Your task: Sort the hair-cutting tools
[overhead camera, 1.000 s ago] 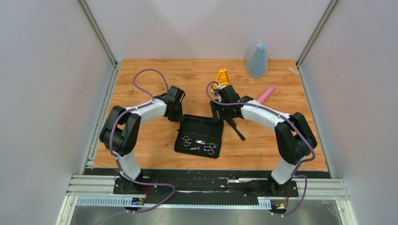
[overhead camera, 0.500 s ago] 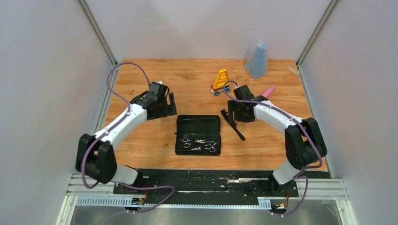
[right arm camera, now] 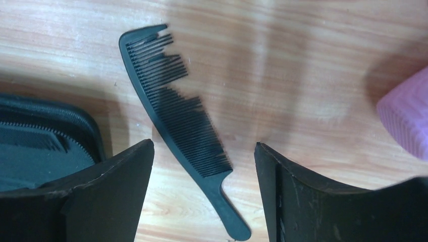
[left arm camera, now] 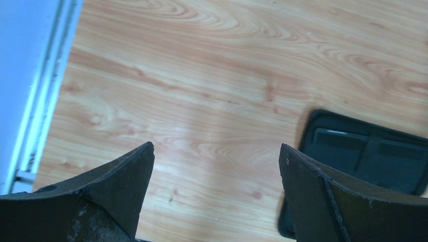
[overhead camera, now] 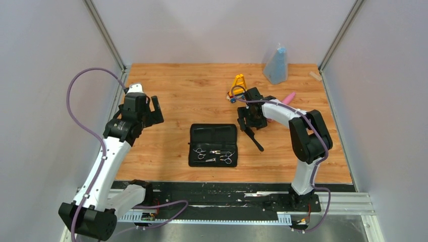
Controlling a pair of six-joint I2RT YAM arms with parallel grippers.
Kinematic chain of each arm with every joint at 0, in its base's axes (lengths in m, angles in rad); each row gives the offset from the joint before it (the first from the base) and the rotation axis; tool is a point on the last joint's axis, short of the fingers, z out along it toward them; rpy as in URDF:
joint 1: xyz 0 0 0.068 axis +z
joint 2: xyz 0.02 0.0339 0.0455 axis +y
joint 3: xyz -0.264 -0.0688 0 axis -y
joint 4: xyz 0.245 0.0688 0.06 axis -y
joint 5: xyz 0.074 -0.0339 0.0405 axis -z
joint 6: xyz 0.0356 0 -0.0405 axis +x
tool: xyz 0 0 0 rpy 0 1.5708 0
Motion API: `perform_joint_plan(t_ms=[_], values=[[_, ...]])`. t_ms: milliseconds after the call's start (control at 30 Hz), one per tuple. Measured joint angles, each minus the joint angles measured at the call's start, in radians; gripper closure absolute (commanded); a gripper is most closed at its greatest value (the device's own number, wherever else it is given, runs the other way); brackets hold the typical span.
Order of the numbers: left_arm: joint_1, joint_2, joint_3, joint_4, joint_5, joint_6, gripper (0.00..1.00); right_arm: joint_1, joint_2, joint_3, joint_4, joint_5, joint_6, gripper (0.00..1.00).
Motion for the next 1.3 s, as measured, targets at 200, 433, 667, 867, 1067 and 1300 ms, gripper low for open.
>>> perform_joint_plan(t_ms=[200,433,667,867,1067,1300], values=[[0.0,-0.042,-0.107,0.006,-0.107,0.047,0.0,0.0,0.053,0.053,-0.013,-0.019,-0.052,0.3],[0.002,-0.036,-0.116,0.011,-0.169,0.068,0.0,0.004,0.09,0.101,-0.039,-0.039,-0.086,0.35],[0.005,-0.042,-0.117,0.014,-0.188,0.073,0.0,0.048,0.118,0.136,-0.068,0.009,-0.105,0.36],[0.006,-0.043,-0.117,0.014,-0.19,0.073,0.0,0.072,0.127,0.143,-0.068,0.011,-0.105,0.46],[0.006,-0.046,-0.119,0.014,-0.19,0.074,0.0,0.082,0.129,0.146,-0.067,0.011,-0.092,0.62],[0.006,-0.046,-0.119,0.014,-0.19,0.074,0.0,0.085,0.081,0.082,-0.036,0.023,-0.055,0.72]])
